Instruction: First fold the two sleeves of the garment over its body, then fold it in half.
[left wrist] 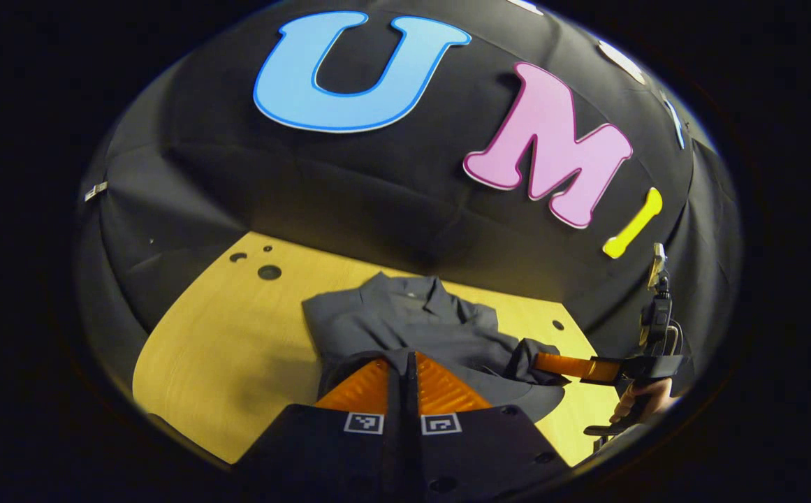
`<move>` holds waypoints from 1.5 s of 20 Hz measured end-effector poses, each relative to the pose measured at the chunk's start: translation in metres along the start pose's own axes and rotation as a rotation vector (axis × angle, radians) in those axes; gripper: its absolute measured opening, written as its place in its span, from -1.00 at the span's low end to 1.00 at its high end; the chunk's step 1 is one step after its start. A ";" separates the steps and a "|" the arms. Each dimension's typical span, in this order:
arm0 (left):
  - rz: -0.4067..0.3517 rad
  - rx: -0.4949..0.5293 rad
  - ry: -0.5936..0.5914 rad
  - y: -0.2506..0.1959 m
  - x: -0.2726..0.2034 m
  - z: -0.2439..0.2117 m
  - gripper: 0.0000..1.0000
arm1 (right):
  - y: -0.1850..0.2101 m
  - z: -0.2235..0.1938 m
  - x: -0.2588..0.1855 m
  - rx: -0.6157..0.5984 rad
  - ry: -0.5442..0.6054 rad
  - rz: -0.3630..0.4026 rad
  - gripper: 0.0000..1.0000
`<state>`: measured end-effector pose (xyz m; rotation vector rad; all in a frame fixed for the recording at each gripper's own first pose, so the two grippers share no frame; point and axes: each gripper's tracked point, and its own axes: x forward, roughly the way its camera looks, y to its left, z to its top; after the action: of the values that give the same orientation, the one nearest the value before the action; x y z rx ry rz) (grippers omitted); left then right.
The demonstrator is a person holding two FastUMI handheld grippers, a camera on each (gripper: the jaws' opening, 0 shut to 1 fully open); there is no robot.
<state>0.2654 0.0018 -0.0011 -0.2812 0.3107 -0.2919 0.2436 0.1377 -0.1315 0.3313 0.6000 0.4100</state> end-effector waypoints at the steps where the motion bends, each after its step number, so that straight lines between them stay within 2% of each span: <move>1: 0.000 0.002 -0.021 0.002 0.010 0.010 -0.96 | 0.000 0.012 0.008 0.014 -0.019 0.000 -0.90; 2: 0.001 0.005 -0.040 0.005 0.024 0.020 -0.89 | -0.001 0.027 0.019 0.022 -0.039 -0.002 -0.90; 9: 0.057 0.023 -0.128 0.043 0.125 0.061 -0.89 | -0.011 0.093 0.091 -0.007 -0.163 -0.047 -0.89; 14: 0.097 0.059 -0.128 0.082 0.200 0.048 -0.90 | -0.034 0.102 0.143 0.033 -0.205 -0.129 -0.90; 17: 0.129 0.087 -0.094 0.087 0.218 0.033 -0.80 | -0.046 0.094 0.165 0.032 -0.206 -0.176 -0.84; 18: 0.144 0.116 -0.080 0.086 0.219 0.030 -0.70 | -0.047 0.092 0.166 0.015 -0.206 -0.185 -0.75; 19: 0.148 0.132 -0.074 0.085 0.219 0.030 -0.67 | -0.051 0.089 0.165 -0.006 -0.205 -0.198 -0.54; 20: 0.151 0.135 -0.082 0.084 0.215 0.032 -0.47 | -0.050 0.088 0.165 -0.020 -0.204 -0.196 -0.30; 22: 0.153 0.137 -0.121 0.073 0.204 0.043 0.19 | -0.047 0.089 0.157 -0.060 -0.215 -0.195 0.22; 24: 0.199 0.181 -0.168 0.072 0.183 0.059 0.84 | -0.048 0.102 0.141 -0.120 -0.257 -0.202 0.74; 25: 0.213 0.205 -0.189 0.069 0.170 0.066 0.87 | -0.046 0.110 0.128 -0.146 -0.285 -0.205 1.00; 26: 0.224 0.222 -0.210 0.063 0.156 0.072 0.94 | -0.046 0.117 0.114 -0.170 -0.314 -0.211 0.97; 30: 0.235 0.207 -0.295 0.032 0.085 0.098 0.94 | -0.037 0.131 0.054 -0.250 -0.386 -0.218 0.97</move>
<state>0.3834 0.0262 0.0570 -0.0790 0.0200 -0.0470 0.3732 0.1072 -0.0710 0.0976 0.1995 0.1991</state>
